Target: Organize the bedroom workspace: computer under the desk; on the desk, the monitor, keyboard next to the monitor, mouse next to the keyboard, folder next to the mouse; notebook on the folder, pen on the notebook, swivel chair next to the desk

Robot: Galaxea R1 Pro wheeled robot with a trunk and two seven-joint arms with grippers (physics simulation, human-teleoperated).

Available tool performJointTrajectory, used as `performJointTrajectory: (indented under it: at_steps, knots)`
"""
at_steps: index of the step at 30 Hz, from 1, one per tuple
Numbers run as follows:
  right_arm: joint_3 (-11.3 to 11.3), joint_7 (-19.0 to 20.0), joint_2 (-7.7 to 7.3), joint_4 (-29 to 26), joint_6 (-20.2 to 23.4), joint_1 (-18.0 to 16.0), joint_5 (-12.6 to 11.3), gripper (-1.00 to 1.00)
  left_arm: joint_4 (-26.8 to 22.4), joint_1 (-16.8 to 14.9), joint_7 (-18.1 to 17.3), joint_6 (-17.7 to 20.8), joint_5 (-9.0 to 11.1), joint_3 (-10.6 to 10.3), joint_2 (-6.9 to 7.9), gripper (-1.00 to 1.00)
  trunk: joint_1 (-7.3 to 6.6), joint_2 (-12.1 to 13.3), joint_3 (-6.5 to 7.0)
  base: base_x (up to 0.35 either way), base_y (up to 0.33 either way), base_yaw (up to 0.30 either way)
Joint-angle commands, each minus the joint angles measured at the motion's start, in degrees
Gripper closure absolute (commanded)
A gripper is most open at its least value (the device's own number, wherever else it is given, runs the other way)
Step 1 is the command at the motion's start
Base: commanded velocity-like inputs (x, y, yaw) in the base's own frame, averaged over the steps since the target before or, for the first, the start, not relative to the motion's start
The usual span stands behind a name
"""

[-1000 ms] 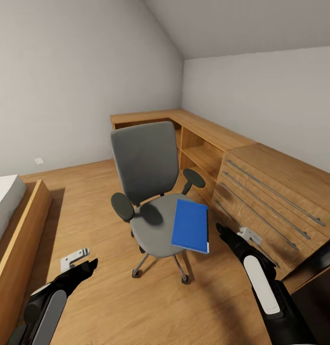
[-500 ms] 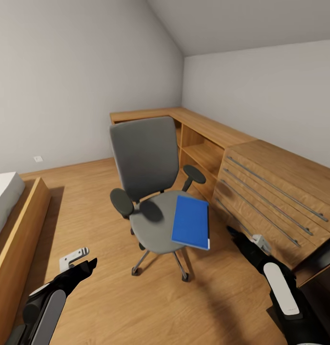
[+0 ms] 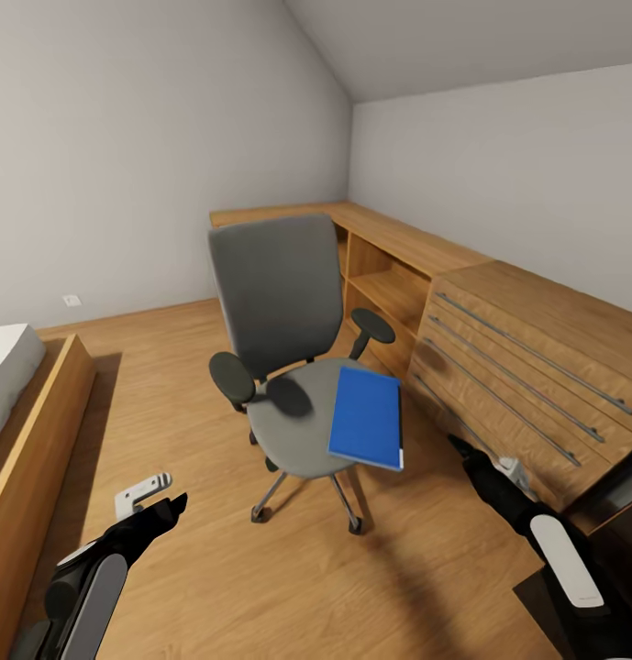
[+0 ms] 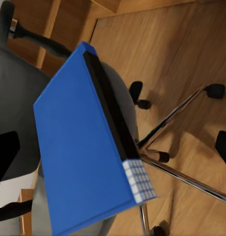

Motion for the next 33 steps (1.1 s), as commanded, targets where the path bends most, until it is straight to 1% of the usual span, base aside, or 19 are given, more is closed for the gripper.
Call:
performJointTrajectory:
  at_steps: [1,5,7,9,16,20,25,33]
  knots:
    - [-0.12,0.54,-0.06,0.2,0.35,-0.03,-0.54,-1.0,-0.07,-0.03,0.49,0.17,0.61,-0.02,0.02,-1.0,0.22,-0.44,-0.23,0.0,0.0,0.0]
    - [-0.09,2.15,-0.28,0.94,0.59,-0.03,-2.43,-1.0,-0.09,-0.03,0.53,0.17,0.61,-0.19,0.01,-1.0,1.1,-2.04,-0.95,0.0,0.0,0.0]
    - [-0.11,2.4,-0.31,1.16,0.98,-0.03,-2.78,-1.0,-0.09,-0.03,0.55,0.17,0.59,-0.41,0.0,-1.0,1.54,-2.84,-1.31,0.0,0.0,0.0]
    - [-0.13,2.79,-0.33,1.86,1.94,-0.03,-3.15,-1.0,-0.11,-0.03,0.56,0.07,0.55,-1.13,-0.06,-1.0,1.98,-3.65,-1.67,0.0,0.0,0.0]
    - [-0.1,3.66,-0.28,3.78,2.76,-0.03,-3.45,-1.0,-0.25,-0.03,0.64,0.0,0.52,-2.08,-0.07,-1.0,3.51,-6.45,-2.92,0.0,0.0,0.0]
    - [-0.08,4.29,-0.27,4.0,3.37,-0.03,-3.55,-1.0,-0.28,-0.03,0.65,-0.01,0.52,-2.43,-0.13,-1.0,4.39,-8.06,-3.64,0.0,0.0,0.0]
    - [0.07,5.61,-0.16,4.12,5.1,-0.03,-3.58,-1.0,-0.27,-0.02,0.79,-0.02,0.39,-3.81,-0.16,-1.0,5.49,-10.06,-4.54,0.0,0.0,0.0]
    - [0.35,6.05,0.04,4.1,5.62,-0.03,-3.58,-1.0,-0.25,-0.02,0.89,-0.01,0.29,-4.22,-0.14,-1.0,7.25,-13.27,-5.98,0.0,0.0,0.0]
